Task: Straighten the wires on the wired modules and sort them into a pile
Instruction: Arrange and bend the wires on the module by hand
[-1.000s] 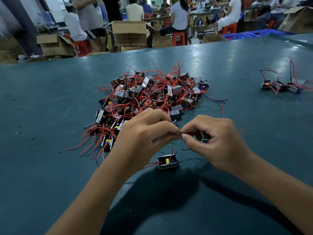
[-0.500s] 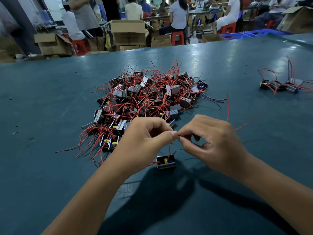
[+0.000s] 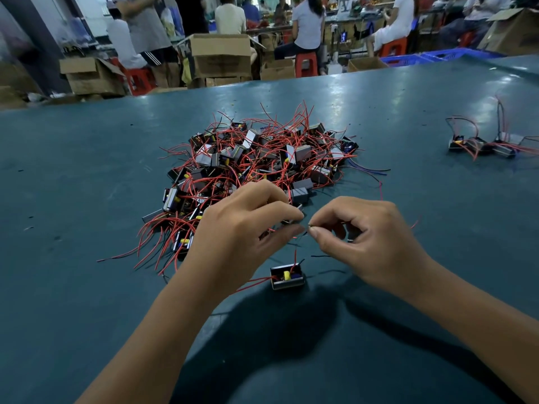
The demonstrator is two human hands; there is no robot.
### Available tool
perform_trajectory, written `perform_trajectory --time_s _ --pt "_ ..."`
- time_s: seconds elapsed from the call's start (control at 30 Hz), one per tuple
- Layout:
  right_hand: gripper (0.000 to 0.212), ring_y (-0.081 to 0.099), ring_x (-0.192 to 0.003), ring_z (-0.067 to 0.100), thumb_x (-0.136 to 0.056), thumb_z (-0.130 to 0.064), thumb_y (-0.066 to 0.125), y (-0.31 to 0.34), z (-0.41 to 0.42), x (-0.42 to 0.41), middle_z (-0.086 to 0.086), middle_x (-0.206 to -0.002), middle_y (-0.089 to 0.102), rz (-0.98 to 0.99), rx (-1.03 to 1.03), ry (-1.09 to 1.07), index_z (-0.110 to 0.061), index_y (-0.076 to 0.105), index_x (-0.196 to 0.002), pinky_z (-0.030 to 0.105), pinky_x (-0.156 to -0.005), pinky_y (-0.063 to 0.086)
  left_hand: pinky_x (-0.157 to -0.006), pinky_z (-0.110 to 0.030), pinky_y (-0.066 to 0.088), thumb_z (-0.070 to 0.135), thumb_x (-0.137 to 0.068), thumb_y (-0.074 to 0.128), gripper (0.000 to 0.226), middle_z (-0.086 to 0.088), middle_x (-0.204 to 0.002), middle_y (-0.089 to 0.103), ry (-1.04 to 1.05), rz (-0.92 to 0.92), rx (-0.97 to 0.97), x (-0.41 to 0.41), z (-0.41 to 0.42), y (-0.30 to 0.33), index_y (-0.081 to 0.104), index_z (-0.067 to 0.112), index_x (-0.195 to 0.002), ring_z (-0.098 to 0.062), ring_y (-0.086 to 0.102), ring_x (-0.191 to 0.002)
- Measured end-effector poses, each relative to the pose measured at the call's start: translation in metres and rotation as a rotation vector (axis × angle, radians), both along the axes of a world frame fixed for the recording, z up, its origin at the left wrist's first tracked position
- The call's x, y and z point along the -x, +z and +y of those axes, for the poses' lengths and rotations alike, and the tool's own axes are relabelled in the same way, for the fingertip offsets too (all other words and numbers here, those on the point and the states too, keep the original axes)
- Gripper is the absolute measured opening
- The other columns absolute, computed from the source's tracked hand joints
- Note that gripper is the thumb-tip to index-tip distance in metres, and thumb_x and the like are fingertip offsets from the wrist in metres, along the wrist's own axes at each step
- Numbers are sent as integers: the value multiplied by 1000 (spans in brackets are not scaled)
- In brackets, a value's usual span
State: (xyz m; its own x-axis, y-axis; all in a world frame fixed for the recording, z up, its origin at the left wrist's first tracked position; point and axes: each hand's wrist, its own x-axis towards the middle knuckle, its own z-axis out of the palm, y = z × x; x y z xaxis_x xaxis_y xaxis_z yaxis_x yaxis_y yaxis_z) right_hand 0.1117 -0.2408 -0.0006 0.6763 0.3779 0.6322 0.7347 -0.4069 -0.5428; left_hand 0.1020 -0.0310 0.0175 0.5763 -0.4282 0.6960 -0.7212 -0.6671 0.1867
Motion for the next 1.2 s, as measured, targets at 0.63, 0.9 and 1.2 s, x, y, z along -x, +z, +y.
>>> perform_trajectory --time_s 0.63,0.9,1.2 --pt "5 51 -72 1 -85 -8 68 0 0 1 -9 -76 61 -155 116 -54 -10 72 -82 14 -71 40 -56 -40 48 22 -95 65 15 -1 -84 64 6 -99 -161 5 -4 4 76 14 -89 -23 60 -70" --pt "5 44 -70 2 -86 -10 69 -2 2 0 -5 -72 61 -230 152 -96 -10 72 -82 19 -67 40 -55 -23 36 24 -88 68 15 5 -69 55 37 478 321 14 -19 0 70 17 -75 -7 46 -59" --pt "16 54 -66 20 -94 -12 62 -2 4 -1 1 -73 63 -437 228 -145 -7 71 -82 35 -60 48 -43 -22 21 25 -73 70 16 -1 -52 32 50 1010 880 14 -28 -4 73 14 -62 -13 20 -46"
